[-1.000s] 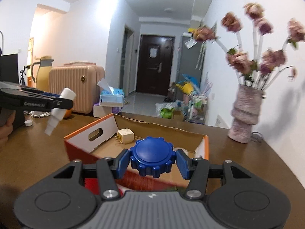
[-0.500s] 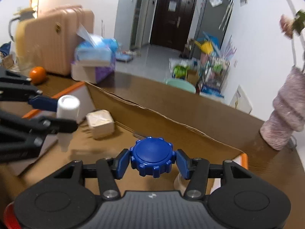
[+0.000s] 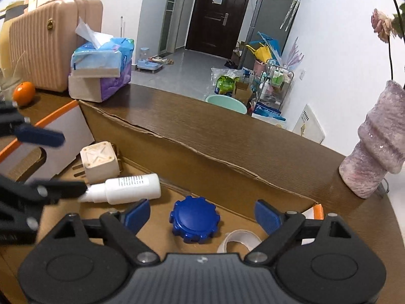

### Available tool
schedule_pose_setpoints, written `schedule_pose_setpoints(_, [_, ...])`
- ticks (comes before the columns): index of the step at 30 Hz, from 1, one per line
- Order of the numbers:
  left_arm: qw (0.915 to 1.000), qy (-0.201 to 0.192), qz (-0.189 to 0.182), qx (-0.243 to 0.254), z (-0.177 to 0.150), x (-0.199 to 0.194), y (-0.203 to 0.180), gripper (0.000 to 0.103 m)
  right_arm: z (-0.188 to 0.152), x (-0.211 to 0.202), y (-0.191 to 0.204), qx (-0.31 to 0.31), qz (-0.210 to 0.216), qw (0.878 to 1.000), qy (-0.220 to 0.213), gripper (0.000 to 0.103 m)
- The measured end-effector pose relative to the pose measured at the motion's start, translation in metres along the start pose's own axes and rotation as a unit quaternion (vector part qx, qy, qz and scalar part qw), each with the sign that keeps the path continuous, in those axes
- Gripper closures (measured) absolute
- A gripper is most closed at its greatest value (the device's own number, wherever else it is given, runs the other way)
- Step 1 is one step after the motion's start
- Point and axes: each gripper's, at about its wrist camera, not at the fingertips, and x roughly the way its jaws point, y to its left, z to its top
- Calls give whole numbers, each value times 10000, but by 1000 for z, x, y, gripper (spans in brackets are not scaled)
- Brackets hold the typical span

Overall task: Organize rigid objects
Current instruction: 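Carry both items into the cardboard box and open both grippers, then withdraw both tools from the box toward the remaining items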

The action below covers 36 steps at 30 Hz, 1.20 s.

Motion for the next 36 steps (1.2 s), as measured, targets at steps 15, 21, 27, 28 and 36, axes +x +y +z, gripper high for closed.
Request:
schedule_pose_setpoints(15, [9959, -719, 467, -293, 12, -124, 4, 16, -4, -114, -10, 47, -375, 9989, -285, 11])
schedule_pose_setpoints(21, [9886, -1287, 583, -513, -3, -184, -14, 0, -25, -176, -4, 212, -383, 9966, -703, 1])
schedule_pose_setpoints(27, [9781, -1613, 529, -1203, -37, -212, -34, 0, -67, -210, 14, 648, -98, 9869, -1472, 0])
schedule_pose_setpoints(28, [9755, -1646, 537, -1358, -44, -215, -37, 0, -75, -215, 17, 744, -104, 9840, -1616, 0])
schedule_pose_setpoints(36, [9650, -1947, 750, -1587, -92, -245, -53, 0, -128, -238, 46, 1143, -559, 9608, -2462, 0])
